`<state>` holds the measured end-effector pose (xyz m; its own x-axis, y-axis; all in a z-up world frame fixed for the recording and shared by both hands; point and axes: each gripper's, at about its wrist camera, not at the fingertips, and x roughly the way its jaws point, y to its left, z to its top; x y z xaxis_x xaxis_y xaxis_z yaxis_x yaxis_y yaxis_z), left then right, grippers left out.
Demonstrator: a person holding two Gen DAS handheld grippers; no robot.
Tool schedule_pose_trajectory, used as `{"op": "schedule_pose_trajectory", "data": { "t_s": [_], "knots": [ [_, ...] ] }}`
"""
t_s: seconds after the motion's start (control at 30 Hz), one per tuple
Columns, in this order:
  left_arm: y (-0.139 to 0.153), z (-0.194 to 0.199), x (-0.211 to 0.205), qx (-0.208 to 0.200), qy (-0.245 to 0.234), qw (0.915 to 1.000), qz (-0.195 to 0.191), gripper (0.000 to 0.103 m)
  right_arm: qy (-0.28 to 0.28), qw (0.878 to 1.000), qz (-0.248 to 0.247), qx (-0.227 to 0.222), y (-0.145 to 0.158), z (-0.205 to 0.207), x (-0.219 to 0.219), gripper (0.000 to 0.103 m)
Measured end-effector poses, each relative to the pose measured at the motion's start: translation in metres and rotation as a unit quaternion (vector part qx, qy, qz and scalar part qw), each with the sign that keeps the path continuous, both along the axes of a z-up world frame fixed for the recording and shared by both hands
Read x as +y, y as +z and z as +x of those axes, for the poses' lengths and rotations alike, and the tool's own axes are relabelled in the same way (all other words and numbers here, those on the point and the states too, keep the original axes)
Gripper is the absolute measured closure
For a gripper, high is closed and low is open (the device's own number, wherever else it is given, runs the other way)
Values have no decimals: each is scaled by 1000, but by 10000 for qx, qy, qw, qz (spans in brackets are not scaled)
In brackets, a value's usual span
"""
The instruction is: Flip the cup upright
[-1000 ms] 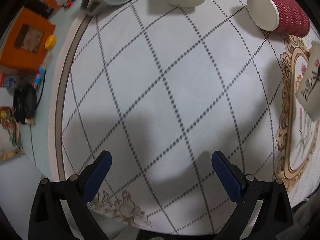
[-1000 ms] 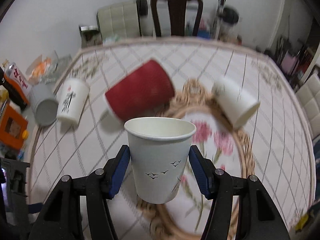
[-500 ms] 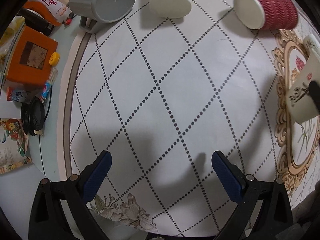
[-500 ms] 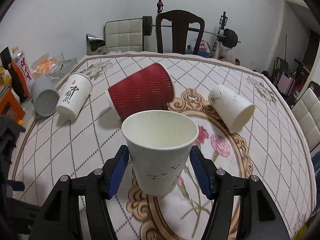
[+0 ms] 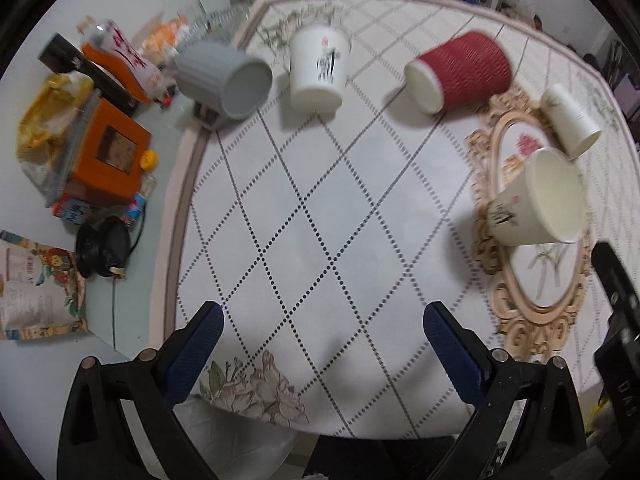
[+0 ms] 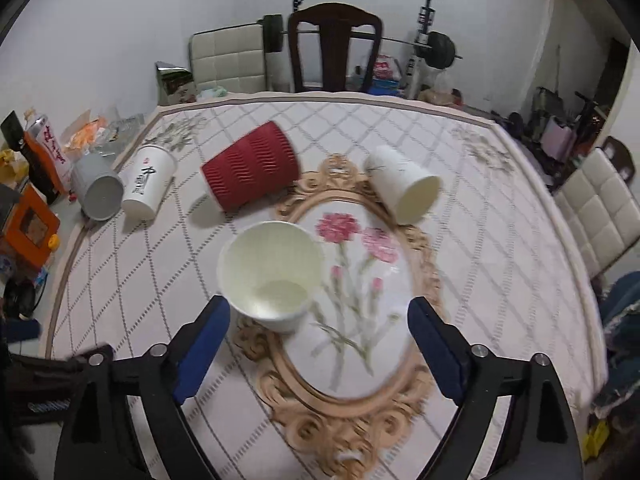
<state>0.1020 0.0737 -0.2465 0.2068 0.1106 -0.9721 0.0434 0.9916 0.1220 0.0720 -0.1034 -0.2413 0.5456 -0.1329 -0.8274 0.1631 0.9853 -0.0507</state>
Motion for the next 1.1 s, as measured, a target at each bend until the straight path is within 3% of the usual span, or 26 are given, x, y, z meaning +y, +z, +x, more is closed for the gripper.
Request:
{"op": "schedule_pose_trajectory", "data": {
  "t_s": [0.17, 0.6, 0.8, 1.1],
  "knots": [
    [50, -20, -16, -458, -40, 9989, -2, 1, -187, 9997, -150, 23, 37, -22, -20, 1],
    [177, -112, -23, -1642, 66, 9862, -192, 1, -45, 9995, -125, -295, 176, -110, -46, 0],
    [214, -153, -19, -2004, 83, 9793, -259, 1, 26, 9994, 12, -350, 216, -152, -52, 0],
    [245, -186, -18, -2351, -109, 9713, -330, 0, 50, 9983, 61, -574, 262, -199, -49, 0]
  ]
}}
